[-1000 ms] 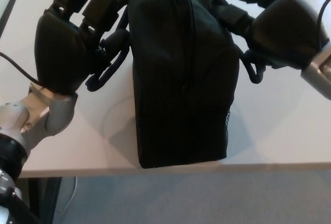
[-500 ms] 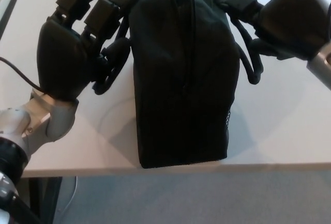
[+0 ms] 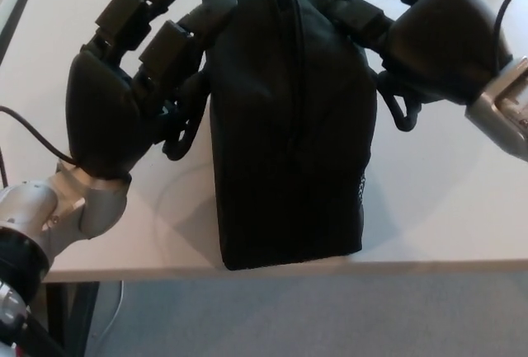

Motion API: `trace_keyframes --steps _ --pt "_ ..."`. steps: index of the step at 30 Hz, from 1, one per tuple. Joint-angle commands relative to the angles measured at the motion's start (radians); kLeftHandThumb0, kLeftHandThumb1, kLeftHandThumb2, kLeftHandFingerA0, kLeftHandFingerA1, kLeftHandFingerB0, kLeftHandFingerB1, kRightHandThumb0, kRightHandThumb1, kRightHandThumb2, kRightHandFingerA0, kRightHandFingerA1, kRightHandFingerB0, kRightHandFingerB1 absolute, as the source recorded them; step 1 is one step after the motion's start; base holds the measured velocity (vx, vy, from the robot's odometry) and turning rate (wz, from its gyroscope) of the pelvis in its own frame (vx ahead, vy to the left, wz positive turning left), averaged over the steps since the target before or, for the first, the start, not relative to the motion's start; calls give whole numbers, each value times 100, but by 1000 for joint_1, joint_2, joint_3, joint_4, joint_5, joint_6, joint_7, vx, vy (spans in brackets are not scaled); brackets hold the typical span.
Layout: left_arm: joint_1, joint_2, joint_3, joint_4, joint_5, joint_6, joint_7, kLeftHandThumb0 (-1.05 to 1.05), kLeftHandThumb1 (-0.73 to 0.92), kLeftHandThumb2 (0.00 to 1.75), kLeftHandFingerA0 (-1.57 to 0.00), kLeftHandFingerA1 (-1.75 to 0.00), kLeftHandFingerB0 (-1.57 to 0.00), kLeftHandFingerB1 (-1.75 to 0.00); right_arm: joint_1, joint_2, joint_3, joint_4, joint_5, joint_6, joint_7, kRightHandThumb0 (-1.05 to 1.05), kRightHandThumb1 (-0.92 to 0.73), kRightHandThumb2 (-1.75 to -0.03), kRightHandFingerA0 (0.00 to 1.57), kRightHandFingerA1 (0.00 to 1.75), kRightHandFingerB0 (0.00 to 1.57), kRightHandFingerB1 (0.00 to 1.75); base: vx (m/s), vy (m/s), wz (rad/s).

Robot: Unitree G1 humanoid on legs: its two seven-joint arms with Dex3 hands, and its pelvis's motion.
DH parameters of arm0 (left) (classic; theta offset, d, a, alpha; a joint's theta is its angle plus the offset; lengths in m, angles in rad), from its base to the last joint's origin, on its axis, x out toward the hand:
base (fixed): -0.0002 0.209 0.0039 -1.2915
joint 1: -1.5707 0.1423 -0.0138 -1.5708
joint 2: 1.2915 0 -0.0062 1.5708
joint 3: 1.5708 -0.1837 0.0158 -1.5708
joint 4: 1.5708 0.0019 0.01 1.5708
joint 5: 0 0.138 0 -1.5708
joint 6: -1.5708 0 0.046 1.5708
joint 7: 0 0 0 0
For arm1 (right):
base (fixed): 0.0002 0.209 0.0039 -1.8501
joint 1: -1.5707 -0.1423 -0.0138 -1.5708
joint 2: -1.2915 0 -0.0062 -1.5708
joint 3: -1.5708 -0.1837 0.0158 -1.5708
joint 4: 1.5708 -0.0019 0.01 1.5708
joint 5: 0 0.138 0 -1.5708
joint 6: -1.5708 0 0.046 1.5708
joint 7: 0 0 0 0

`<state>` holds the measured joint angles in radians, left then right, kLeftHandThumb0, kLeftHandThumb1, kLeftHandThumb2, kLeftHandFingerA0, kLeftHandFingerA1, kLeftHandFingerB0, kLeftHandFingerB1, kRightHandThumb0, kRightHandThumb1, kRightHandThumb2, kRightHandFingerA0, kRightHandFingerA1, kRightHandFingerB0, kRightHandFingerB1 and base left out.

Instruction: A lunch bag is kept on the middle of the desk and the robot uses both its hands to grab the opening of the bag from the left and right and moves its hands away from each other to spread the bag open

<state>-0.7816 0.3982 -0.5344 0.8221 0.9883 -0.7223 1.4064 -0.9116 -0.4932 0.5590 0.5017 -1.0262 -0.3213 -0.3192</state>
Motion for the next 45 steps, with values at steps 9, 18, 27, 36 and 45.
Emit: trace_keyframes --steps 9,18,27,36,45 --pt "11 -9 -28 -112 79 12 95 -11 52 57 -41 -36 -57 -39 -62 49 63 1 -118 69 -7 -68 -54 -84 27 46 13 40 0 0 0" --pt "48 1 -29 -183 84 4 67 -20 47 55 -55 -39 -97 -54 -55 97 77 21 -108 85 -12 -53 -51 -78 30 45 15 39 0 0 0" --pt "106 24 -29 -175 46 -32 -24 6 33 98 -107 -55 -108 -79 2 80 49 -11 -59 50 2 -55 -50 -77 30 45 17 39 0 0 0" --pt "225 24 -19 -128 -33 -124 -90 1 22 124 -116 -134 -107 -100 62 36 32 -1 -55 30 -44 -39 -64 -59 41 36 29 31 0 0 0" --pt "332 -18 -39 26 -35 -200 -3 -5 34 119 -109 -130 -100 -105 89 8 15 28 -27 -58 -103 -38 -56 -57 47 37 40 33 0 0 0"
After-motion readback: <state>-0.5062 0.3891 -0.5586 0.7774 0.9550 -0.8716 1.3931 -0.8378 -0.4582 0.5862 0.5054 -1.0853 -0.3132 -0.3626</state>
